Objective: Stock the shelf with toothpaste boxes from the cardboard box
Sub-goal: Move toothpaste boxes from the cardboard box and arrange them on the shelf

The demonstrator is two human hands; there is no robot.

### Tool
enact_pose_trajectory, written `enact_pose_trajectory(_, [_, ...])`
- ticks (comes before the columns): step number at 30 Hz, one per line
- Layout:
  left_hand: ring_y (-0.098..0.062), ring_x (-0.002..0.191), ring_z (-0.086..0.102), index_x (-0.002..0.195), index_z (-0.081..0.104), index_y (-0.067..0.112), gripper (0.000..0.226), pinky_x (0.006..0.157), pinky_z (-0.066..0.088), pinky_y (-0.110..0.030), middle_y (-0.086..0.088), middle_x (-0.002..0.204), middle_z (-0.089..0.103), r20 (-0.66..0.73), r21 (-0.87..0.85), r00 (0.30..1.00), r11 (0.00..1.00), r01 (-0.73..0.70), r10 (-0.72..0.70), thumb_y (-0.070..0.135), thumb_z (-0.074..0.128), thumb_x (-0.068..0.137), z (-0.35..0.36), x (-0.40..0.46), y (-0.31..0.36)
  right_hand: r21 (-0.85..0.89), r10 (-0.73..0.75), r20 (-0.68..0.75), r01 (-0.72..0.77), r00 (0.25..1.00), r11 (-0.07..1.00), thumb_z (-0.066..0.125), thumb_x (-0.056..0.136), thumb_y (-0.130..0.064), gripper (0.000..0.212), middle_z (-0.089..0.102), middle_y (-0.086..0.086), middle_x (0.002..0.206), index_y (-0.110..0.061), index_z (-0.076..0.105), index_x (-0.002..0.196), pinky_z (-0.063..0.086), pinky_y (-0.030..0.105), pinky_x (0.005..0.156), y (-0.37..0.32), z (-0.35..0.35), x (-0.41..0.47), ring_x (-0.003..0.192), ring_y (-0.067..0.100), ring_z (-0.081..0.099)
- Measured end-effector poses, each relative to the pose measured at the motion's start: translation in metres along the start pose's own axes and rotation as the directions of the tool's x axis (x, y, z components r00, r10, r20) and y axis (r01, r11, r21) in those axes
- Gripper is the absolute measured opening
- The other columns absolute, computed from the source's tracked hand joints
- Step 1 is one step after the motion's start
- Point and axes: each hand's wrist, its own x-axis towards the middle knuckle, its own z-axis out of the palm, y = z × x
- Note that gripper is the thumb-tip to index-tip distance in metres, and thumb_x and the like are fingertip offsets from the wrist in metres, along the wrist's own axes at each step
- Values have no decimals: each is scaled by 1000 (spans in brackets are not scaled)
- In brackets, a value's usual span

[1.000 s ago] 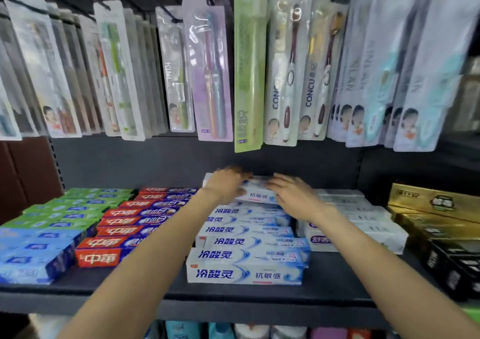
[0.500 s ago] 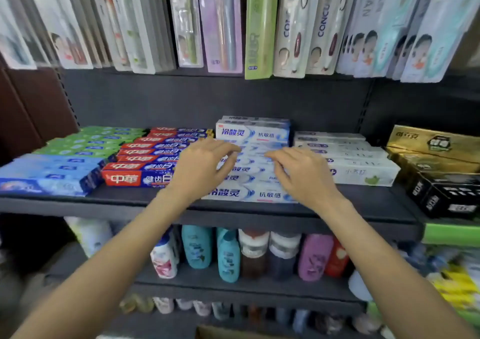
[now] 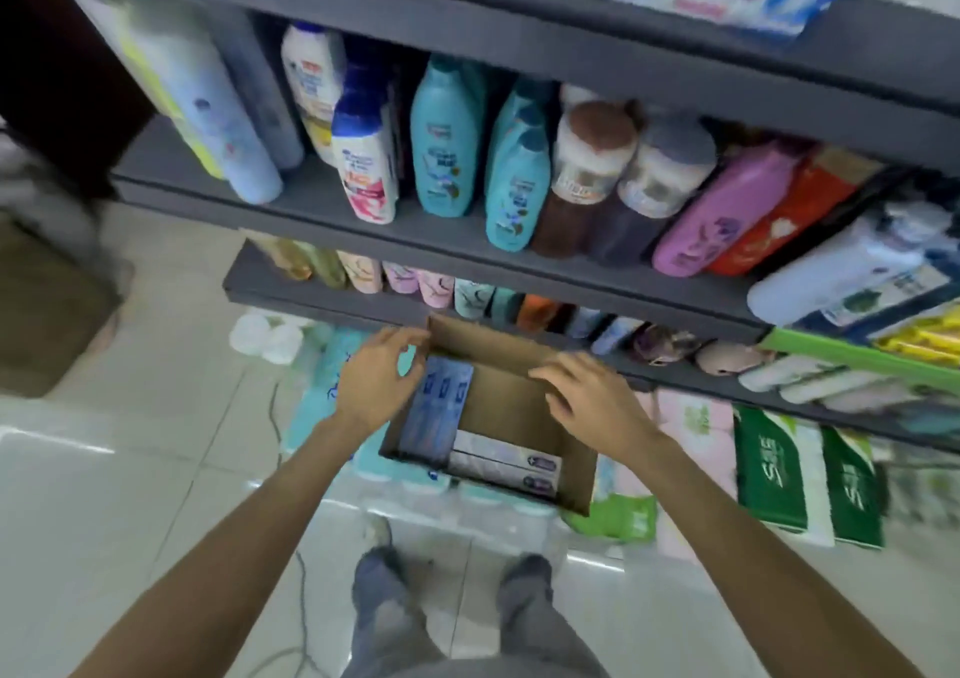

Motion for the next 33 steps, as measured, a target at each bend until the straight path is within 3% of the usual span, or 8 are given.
enact_pose_trajectory(2, [-29,98,62,114,63,12,29,82,47,-35,-10,108,64,14,-49,989,988,147,-147,14,62,84,17,-4,-24,19,62,242,-68,968,998,59,84,-18,35,59,8,119,-17,60,120,55,40,79,6,37,-2,109,30,57])
enact_pose_trajectory(4, [-28,101,61,119,60,13,36,85,46,-36,-10,113,61,20,-50,962,961,273,-273,21,65,84,35,-9,-46,10,87,446,-102,891,995,56,90,-21,46,47,7,134,-21,47,135,45,40,96,11,70,1,124,28,44])
enact_pose_trajectory(8, [-25,103,60,125,56,18,52,87,47,-38,-7,119,59,41,-76,898,895,439,-437,47,57,81,73,-21,-77,-15,-35,576,54,817,998,51,89,-15,54,43,2,140,-24,38,141,32,35,102,15,135,19,129,24,37])
enact_pose_trajectory(14, [-18,77,65,107,70,22,21,69,51,-31,1,107,65,-75,-144,938,935,324,-337,21,65,87,107,-34,-102,90,-363,625,397,691,913,46,90,-9,54,31,-5,152,-24,41,141,16,42,114,-5,220,46,145,22,13])
enact_pose_trajectory(21, [-13,68,57,114,68,21,33,68,48,-19,7,96,58,-98,-177,956,950,257,-277,6,66,85,112,-31,-115,40,-340,753,477,563,878,40,94,-17,55,20,-6,157,-22,29,147,6,40,116,-6,263,51,146,17,6])
enact_pose_trajectory(27, [-13,67,53,114,68,18,33,68,40,-3,-4,100,63,-102,-192,949,942,274,-297,2,61,87,118,-33,-109,18,-325,680,428,658,904,56,87,-31,55,39,5,144,-17,42,138,36,45,97,-3,253,38,132,29,32])
enact_pose_trajectory(31, [-13,67,55,114,68,20,31,68,53,-29,-4,103,64,-70,-196,944,932,305,-324,6,63,87,114,-33,-109,-40,-248,669,367,701,929,60,84,-16,52,42,11,135,-14,44,133,41,47,89,-13,256,37,114,37,46])
enact_pose_trajectory(33, [-13,67,55,113,69,21,30,68,54,-32,-4,104,64,-62,-198,941,928,316,-333,7,64,87,113,-32,-109,-37,-179,658,269,732,962,60,83,-8,53,41,14,132,-10,43,133,44,42,84,-18,259,38,109,35,49])
